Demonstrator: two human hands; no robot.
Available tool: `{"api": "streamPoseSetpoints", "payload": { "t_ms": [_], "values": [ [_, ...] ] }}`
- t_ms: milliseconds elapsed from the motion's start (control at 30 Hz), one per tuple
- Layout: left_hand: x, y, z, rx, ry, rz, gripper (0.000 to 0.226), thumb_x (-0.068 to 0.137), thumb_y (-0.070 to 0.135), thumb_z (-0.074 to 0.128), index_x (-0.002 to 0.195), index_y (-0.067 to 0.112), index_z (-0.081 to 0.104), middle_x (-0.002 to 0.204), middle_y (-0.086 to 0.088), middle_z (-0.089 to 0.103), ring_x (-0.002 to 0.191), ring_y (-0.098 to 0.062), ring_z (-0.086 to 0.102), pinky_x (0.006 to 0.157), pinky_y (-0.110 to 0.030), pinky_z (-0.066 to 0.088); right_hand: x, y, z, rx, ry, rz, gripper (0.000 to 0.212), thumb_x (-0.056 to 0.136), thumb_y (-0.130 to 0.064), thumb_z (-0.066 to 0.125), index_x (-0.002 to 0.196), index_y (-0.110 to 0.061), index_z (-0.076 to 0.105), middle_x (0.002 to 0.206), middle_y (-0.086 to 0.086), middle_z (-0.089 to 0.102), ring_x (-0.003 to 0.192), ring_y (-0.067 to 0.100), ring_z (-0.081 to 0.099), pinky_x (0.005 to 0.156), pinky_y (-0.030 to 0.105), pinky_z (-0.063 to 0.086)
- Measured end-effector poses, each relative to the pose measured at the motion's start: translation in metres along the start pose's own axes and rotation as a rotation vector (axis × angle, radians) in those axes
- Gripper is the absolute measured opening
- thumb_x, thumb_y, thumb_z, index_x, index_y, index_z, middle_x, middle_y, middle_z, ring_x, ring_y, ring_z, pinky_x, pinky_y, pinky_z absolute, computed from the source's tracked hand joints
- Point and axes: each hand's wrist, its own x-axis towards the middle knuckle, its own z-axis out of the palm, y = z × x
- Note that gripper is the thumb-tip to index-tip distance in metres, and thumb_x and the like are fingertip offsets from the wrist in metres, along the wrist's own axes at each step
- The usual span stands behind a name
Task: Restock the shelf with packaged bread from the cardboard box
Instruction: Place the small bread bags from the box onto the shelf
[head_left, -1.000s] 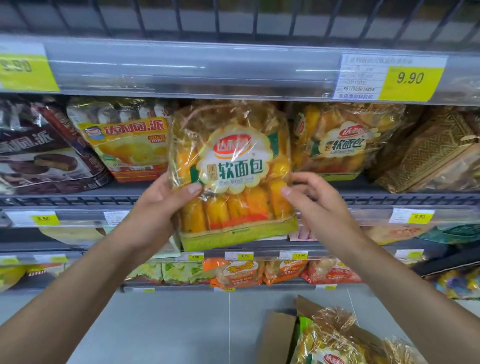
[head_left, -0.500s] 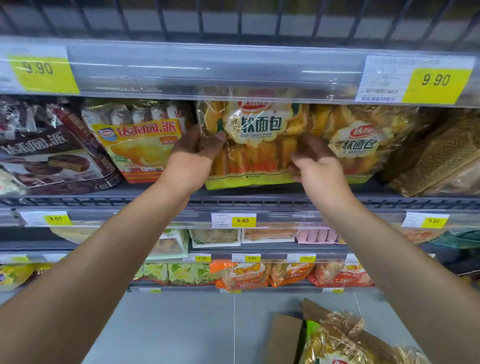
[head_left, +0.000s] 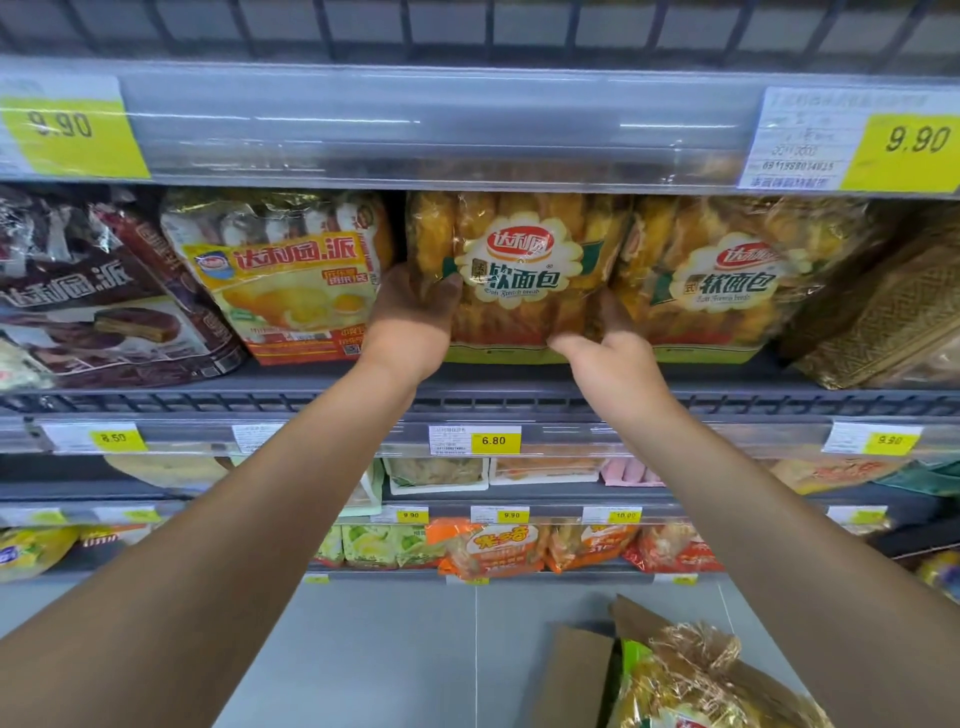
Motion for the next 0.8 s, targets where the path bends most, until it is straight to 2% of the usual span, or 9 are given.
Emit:
{"api": "streamPoseSetpoints", "payload": {
  "t_ms": [67, 167, 300, 367, 433, 500, 567, 700, 800],
  "values": [
    [-0.002, 0.0, -0.001, -0.008, -0.01, -0.008, 0.038, 0.098, 0.036, 0.059, 0.131, 0.016, 0.058, 0.12, 0.003, 0.066, 0.113, -0.022, 0.062, 0.097, -0.034, 0.047, 0.0, 0.001, -0.001, -0.031, -0.007, -0.011, 0.069, 0.095, -0.029, 0.059, 0.154, -0.035, 0.024, 0.096, -0.02, 0.054, 0.067, -0.003, 0.047, 0.049, 0.007, 0.038],
    [-0.007, -0.001, -0.002, -0.037, -0.041, -0.02, 0.038, 0.098, 0.031, 0.059, 0.134, 0.018, 0.056, 0.123, 0.006, 0.066, 0.114, -0.018, 0.061, 0.094, -0.029, 0.044, -0.003, 0.0, -0.003, -0.064, -0.013, -0.039, 0.067, 0.096, -0.028, 0.059, 0.154, -0.033, 0.026, 0.099, -0.021, 0.053, 0.069, -0.004, 0.048, 0.051, 0.006, 0.04],
    [-0.017, 0.004, -0.003, -0.044, -0.087, -0.002, 0.027, 0.099, 0.023, 0.059, 0.125, 0.02, 0.057, 0.125, 0.006, 0.065, 0.116, -0.017, 0.059, 0.098, -0.03, 0.044, -0.006, 0.001, -0.003, -0.065, -0.019, -0.087, 0.065, 0.095, -0.025, 0.06, 0.152, -0.026, 0.03, 0.115, -0.015, 0.057, 0.097, 0.004, 0.054, 0.083, 0.021, 0.038],
    [-0.02, 0.007, -0.004, -0.06, -0.093, -0.014, 0.024, 0.099, 0.022, 0.059, 0.123, 0.025, 0.055, 0.119, 0.008, 0.063, 0.113, -0.017, 0.058, 0.096, -0.028, 0.043, -0.009, 0.003, -0.004, -0.081, -0.023, -0.106, 0.065, 0.095, -0.027, 0.06, 0.153, -0.023, 0.03, 0.124, -0.009, 0.059, 0.108, 0.009, 0.057, 0.082, 0.023, 0.041],
    [-0.023, 0.01, -0.004, -0.08, -0.09, -0.042, 0.033, 0.098, 0.025, 0.06, 0.131, 0.023, 0.054, 0.119, 0.009, 0.063, 0.11, -0.016, 0.056, 0.093, -0.027, 0.04, -0.012, 0.004, -0.005, -0.109, -0.011, -0.118, 0.068, 0.094, -0.03, 0.061, 0.153, -0.022, 0.028, 0.12, -0.001, 0.064, 0.098, 0.013, 0.063, 0.075, 0.025, 0.048],
    [-0.025, 0.012, -0.003, -0.082, -0.072, -0.077, 0.04, 0.096, 0.026, 0.063, 0.134, 0.023, 0.053, 0.121, 0.009, 0.063, 0.111, -0.016, 0.057, 0.092, -0.028, 0.039, -0.014, 0.007, -0.005, -0.115, -0.009, -0.124, 0.065, 0.093, -0.031, 0.062, 0.151, -0.026, 0.031, 0.114, 0.005, 0.069, 0.096, 0.025, 0.066, 0.08, 0.04, 0.057],
    [-0.027, 0.014, -0.002, -0.094, -0.054, -0.105, 0.044, 0.093, 0.023, 0.066, 0.135, 0.023, 0.052, 0.119, 0.009, 0.063, 0.108, -0.015, 0.056, 0.09, -0.027, 0.039, -0.015, 0.011, -0.005, -0.099, -0.014, -0.134, 0.057, 0.089, -0.032, 0.062, 0.141, -0.035, 0.038, 0.112, -0.003, 0.07, 0.099, 0.026, 0.068, 0.088, 0.049, 0.057],
    [-0.035, 0.021, -0.002, -0.129, -0.044, -0.151, 0.047, 0.092, 0.017, 0.068, 0.136, 0.024, 0.052, 0.116, 0.011, 0.061, 0.104, -0.014, 0.053, 0.091, -0.024, 0.036, -0.018, 0.019, -0.005, -0.077, -0.039, -0.134, 0.048, 0.082, -0.042, 0.059, 0.125, -0.046, 0.039, 0.122, -0.006, 0.063, 0.114, 0.019, 0.059, 0.1, 0.049, 0.05],
    [-0.045, 0.021, -0.004, -0.125, -0.03, -0.18, 0.045, 0.091, 0.018, 0.068, 0.134, 0.024, 0.053, 0.118, 0.01, 0.062, 0.108, -0.016, 0.055, 0.092, -0.026, 0.036, -0.024, 0.025, -0.008, -0.084, -0.049, -0.143, 0.071, 0.079, -0.049, 0.056, 0.145, -0.032, 0.035, 0.143, -0.005, 0.051, 0.132, 0.017, 0.048, 0.109, 0.048, 0.043]
  ]
}}
